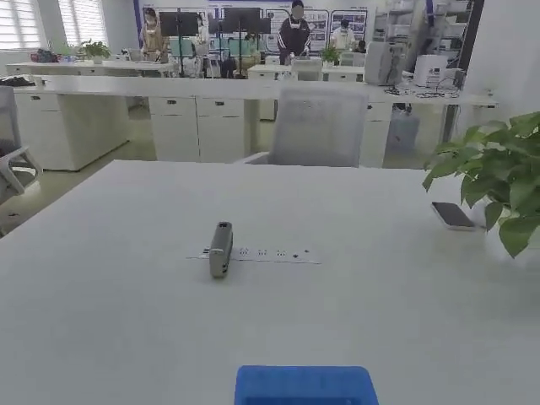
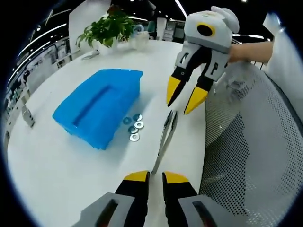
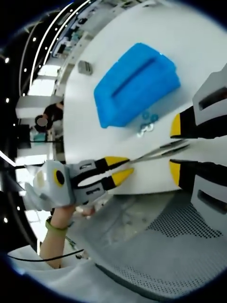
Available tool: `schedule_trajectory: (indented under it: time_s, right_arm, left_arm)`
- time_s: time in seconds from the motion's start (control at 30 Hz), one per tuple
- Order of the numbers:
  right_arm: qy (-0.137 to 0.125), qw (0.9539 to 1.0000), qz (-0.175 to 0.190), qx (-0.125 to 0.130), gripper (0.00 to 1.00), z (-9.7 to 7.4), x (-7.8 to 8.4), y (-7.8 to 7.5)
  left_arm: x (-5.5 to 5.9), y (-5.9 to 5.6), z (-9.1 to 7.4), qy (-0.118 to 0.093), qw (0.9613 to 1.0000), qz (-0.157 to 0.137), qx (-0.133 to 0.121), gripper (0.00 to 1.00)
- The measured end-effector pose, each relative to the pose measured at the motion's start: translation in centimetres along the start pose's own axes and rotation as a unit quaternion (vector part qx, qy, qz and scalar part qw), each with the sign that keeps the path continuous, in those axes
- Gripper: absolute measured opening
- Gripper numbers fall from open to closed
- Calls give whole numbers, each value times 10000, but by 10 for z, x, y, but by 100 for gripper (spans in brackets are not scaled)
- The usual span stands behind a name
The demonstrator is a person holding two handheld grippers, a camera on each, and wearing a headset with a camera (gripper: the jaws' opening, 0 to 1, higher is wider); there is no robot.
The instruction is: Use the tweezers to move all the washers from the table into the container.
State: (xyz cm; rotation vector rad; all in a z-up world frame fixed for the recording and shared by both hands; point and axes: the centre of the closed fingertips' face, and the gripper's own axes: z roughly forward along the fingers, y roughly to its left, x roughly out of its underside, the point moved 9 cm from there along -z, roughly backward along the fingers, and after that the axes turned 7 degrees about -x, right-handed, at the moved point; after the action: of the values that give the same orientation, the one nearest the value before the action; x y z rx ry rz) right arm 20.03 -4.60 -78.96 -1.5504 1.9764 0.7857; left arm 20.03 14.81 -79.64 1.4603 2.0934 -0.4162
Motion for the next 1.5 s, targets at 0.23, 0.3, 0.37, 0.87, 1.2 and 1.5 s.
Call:
schedule_trajectory:
  time_s: [0.23, 0.3, 0.37, 0.87, 1.2, 1.5]
  right_arm:
    - [141, 9998, -99, -36, 16, 3, 2, -5]
    - [173, 9998, -129, -54, 17, 5, 4, -8]
    - [180, 9997, -164, -73, 17, 5, 4, -9]
    - [287, 9949, -957, -145, 14, 10, -5, 0]
    - [248, 9924, -1196, -126, 8, 0, -4, 4]
    - [5, 9934, -1127, -202, 6, 4, -12, 3]
  left_arm:
    - [-1, 5, 6, 222, 9987, 447, -40, 0]
    - [-1, 6, 7, 225, 9982, 555, -30, 0]
    - [-2, 6, 6, 235, 9979, 606, -14, 0]
    - [-45, -21, -33, -336, 9917, 1216, -232, 0]
    - [-90, -45, -52, -727, 9780, 1941, -248, 0]
    - [-106, -41, -60, -687, 9720, 2210, -396, 0]
